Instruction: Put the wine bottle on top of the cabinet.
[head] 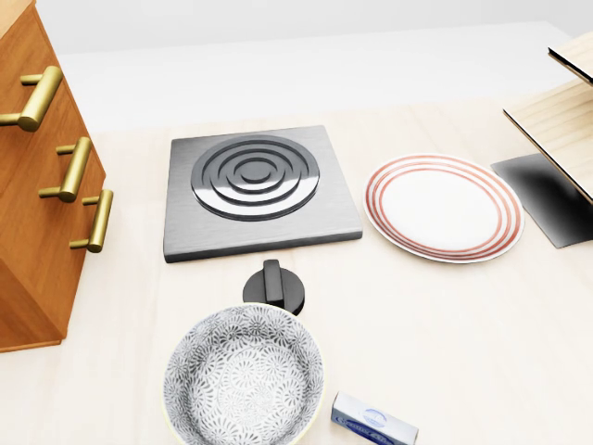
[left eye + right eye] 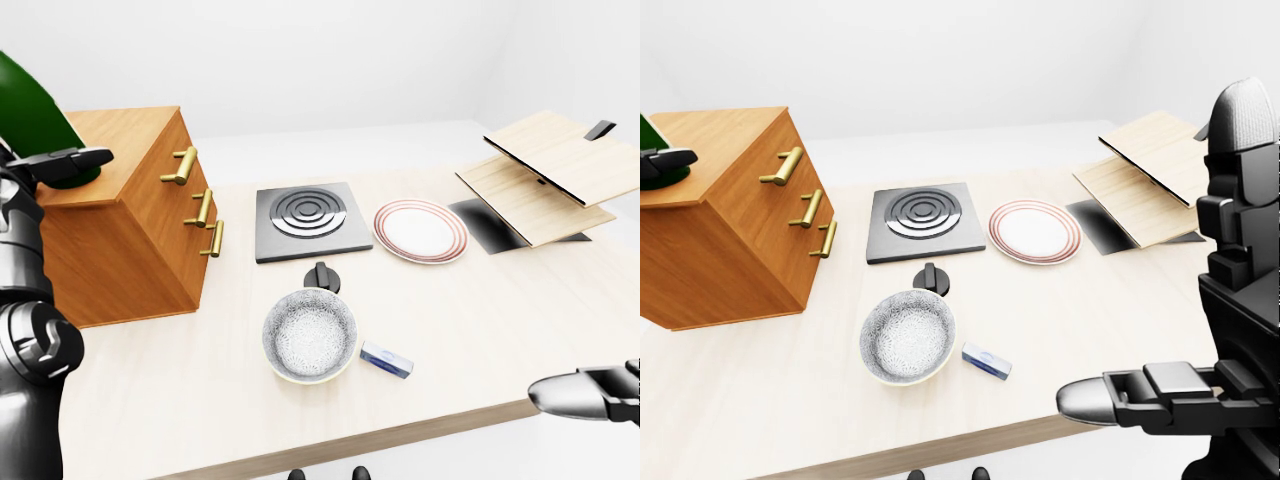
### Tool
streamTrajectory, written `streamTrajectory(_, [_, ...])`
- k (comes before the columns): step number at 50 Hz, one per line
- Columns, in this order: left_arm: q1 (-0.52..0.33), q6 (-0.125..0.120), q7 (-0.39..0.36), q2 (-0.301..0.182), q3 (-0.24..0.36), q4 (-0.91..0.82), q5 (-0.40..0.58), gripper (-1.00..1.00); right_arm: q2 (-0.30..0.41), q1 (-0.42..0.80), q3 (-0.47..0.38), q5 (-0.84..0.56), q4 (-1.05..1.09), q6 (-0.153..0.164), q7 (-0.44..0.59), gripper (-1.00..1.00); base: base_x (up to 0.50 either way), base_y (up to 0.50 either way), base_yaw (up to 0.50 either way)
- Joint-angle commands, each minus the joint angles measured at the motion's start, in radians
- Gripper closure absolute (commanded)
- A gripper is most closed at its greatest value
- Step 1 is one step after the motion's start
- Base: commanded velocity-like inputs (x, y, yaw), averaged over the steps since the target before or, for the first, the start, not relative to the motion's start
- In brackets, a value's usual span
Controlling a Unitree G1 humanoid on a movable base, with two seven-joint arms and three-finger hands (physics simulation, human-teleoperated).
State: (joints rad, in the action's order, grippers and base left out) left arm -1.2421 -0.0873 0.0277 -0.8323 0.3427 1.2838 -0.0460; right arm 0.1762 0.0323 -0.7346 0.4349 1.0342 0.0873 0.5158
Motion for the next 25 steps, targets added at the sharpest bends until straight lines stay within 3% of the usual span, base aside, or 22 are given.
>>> streamTrajectory(1, [0.033,0.000,0.004,0.001,-0.019,0.025,0.001,-1.00,-0.002,0.021,0.015,-0.035,0.008,0.000,0.016,-1.00,0.00,0.00,0.00])
streamTrajectory(11, [0.001,0.000,0.013,-0.024,-0.029,0.017,0.011,-1.00,-0.009,0.029,0.020,-0.063,0.009,0.000,0.034,-1.00,0.00,0.00,0.00])
streamTrajectory(13, [0.023,0.000,0.043,-0.035,-0.018,0.010,0.003,-1.00,-0.007,0.031,0.014,-0.066,0.010,0.000,0.043,-1.00,0.00,0.00,0.00])
streamTrajectory(18, [0.006,0.000,0.068,-0.092,-0.014,-0.011,-0.008,-1.00,0.002,0.050,0.007,-0.072,0.013,0.000,0.048,-1.00,0.00,0.00,0.00])
streamTrajectory(25, [-0.124,0.000,0.001,-0.199,-0.041,-0.096,-0.021,-1.00,-0.007,0.049,0.041,-0.097,-0.004,0.000,0.047,-1.00,0.00,0.00,0.00])
